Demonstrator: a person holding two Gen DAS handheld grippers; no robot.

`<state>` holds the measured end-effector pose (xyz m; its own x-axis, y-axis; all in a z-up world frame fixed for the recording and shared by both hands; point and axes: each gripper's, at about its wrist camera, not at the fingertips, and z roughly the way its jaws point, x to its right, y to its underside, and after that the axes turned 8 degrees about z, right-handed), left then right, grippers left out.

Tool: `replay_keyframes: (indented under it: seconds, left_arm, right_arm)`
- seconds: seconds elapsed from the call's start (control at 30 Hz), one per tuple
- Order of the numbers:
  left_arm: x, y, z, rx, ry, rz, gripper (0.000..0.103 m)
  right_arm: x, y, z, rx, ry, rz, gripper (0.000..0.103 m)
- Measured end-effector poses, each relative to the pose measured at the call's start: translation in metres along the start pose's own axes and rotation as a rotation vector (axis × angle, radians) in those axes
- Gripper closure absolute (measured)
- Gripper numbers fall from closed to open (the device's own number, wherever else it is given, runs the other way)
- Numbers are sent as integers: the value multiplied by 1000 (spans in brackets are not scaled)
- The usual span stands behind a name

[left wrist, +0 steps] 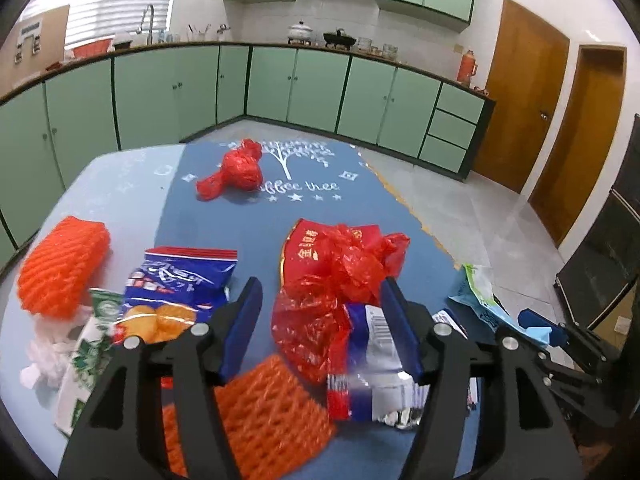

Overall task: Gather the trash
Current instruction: 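Grasp the blue milk carton with the right tool while the left tool grasps the red plastic bag, then carry carton and red bag over the bin and open both tools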

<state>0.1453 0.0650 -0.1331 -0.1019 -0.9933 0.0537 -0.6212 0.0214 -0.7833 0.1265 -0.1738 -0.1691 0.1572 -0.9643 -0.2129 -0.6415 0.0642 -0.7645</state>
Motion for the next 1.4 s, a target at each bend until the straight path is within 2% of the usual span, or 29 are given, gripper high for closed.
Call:
replay_keyframes:
  seconds: [0.13,0.23,0.4,0.47,0.77,0.97,1.23,1.4]
  left_arm:
    - [-2,7,12,-34,13,-23,44]
    - [-2,11,18,-46,36,-31,50]
    - [-1,10,17,-28,73,-34,91]
    - [-2,8,10,-2,72,-34,100]
    - [-18,-8,-33,109,48,-87,102]
    - [-13,-23,-55,175,52,-69,102]
    - [34,-49,-51,208,170,-5,102]
    - [81,-60,-30,186,270,45,102]
  right_arm:
    - [-3,-1,4,-6,0,-3,57]
    - [-6,-2,8,-9,-1,-8,57]
    - [-9,-2,11,-19,1,-13,58]
    - [-9,-2,11,-21,3,-15,58]
    - [-14,-10,4,-3,-5,-25,58]
    - [-14,-21,-10,36,-4,-19,58]
    - [13,-44,-40,119,38,21,58]
    - [57,-52,-53,149,104,99,58]
